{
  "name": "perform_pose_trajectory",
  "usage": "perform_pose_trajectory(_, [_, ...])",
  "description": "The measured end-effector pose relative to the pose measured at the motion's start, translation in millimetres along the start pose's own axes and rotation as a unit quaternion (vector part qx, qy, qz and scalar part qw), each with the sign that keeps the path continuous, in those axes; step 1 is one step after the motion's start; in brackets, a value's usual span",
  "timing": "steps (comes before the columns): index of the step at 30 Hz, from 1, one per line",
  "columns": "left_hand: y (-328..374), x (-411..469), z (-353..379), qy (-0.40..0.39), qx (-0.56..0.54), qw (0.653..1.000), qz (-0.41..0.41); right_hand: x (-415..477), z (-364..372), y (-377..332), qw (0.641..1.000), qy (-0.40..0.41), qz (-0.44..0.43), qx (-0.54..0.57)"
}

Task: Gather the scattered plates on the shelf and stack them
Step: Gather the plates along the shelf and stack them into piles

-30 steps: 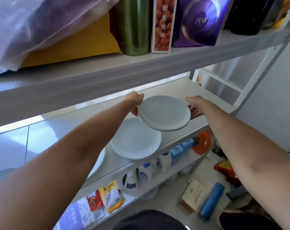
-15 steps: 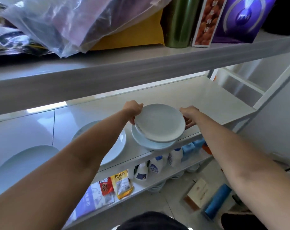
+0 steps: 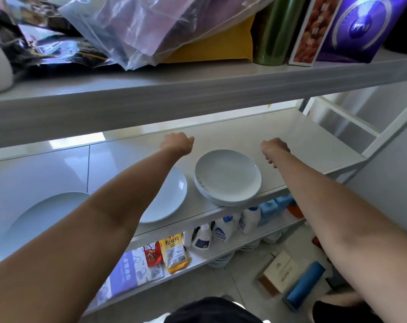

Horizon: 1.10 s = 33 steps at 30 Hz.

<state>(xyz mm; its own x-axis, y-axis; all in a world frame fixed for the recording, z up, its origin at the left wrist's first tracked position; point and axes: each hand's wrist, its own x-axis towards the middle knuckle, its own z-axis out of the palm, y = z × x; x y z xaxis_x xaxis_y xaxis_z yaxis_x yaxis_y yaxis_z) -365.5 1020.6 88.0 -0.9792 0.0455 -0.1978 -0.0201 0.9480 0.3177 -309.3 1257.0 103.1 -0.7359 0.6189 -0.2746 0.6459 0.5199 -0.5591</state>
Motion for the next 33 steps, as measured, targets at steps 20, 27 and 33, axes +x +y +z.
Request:
perform_pose_trajectory(20, [-147, -83, 0, -0.064, -0.263, 0.936, -0.225, -94, 121, -80, 0.971, -0.211, -0.088, 0.071])
perform_pose_trajectory(27, [-148, -106, 2, -0.062, -0.386, 0.879, -0.275, -140, 123, -78, 0.934, -0.335, -0.12, -0.033])
perform_pose_trajectory(33, [-150, -109, 2, -0.054, -0.412, 0.867, -0.275, -146, 126, -77, 0.936, -0.349, -0.051, 0.024])
